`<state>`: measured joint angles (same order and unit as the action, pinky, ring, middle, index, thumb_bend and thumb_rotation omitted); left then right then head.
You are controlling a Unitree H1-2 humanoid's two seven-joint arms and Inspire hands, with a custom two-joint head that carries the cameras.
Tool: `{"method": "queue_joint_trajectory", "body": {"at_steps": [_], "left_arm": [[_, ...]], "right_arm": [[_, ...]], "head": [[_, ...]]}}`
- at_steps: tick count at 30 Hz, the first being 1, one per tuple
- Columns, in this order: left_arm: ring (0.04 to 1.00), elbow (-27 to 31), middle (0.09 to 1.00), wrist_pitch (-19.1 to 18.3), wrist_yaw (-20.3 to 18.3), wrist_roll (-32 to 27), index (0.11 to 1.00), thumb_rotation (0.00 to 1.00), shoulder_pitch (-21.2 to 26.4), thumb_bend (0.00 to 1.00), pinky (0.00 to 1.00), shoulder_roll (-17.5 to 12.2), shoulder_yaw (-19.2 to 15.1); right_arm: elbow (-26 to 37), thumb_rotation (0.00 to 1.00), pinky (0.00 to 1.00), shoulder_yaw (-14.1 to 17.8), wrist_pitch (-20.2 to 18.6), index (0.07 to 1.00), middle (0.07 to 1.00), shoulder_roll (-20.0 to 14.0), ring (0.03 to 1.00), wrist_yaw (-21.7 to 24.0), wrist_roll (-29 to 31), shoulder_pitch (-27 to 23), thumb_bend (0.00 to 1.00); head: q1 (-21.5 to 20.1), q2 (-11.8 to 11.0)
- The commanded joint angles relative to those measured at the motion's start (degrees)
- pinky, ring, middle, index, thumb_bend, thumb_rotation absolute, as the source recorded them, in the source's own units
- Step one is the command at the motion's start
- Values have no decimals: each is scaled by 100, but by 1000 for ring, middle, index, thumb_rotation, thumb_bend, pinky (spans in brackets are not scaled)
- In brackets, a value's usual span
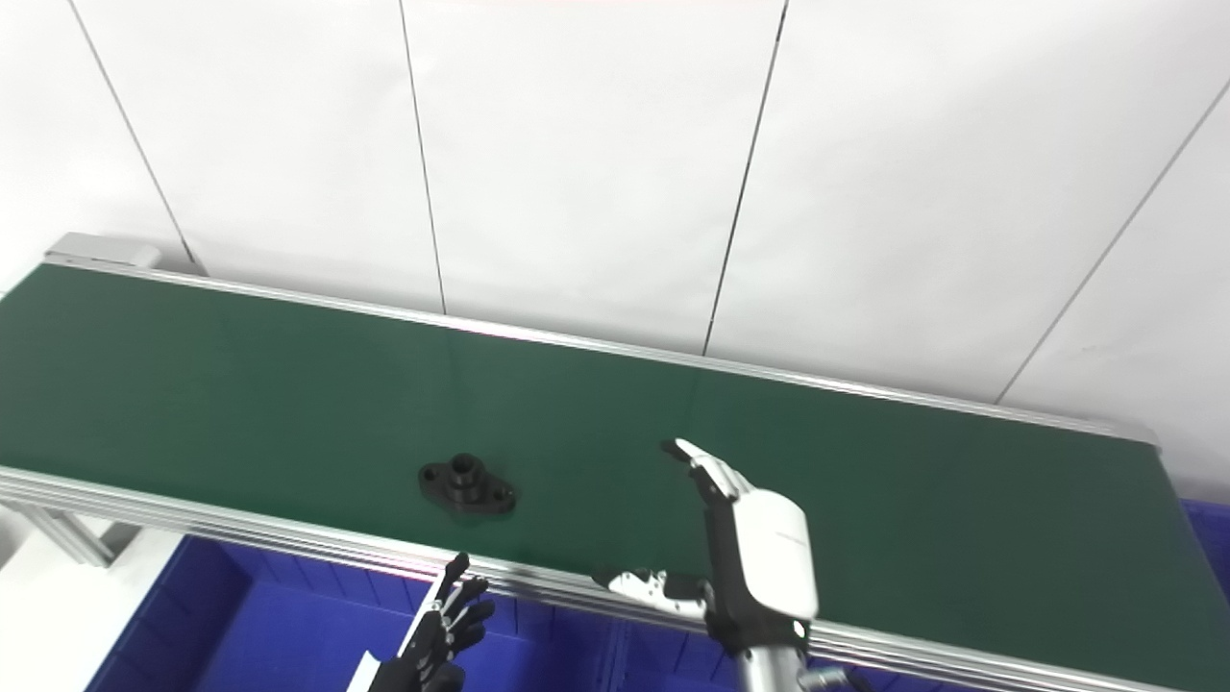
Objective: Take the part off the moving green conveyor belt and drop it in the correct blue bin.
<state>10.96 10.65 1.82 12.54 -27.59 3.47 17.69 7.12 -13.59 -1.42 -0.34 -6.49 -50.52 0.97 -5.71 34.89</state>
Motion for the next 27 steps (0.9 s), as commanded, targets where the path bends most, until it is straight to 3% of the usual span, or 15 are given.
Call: {"method": "queue_joint_trajectory", "body": {"at_steps": [1,14,27], "left_arm": [[896,94,948,193,52,40,1000,968,16,682,877,253,187],[887,137,936,171,59,75,1000,963,-20,677,866,307,244],[872,198,920,222,112,166,1000,961,-104,654,833,366,318]], "right_arm": [[-12,324,691,-76,-115,792,776,52,743,-22,-76,-277,918],[-817,386,698,-387,-879,795,762,279,714,378,-50,-1099,918],[-1743,389,704,-997,-984,782,737,291,683,261,-181,-1539,933]], "head": [[8,0],[67,45],[123,102]]}}
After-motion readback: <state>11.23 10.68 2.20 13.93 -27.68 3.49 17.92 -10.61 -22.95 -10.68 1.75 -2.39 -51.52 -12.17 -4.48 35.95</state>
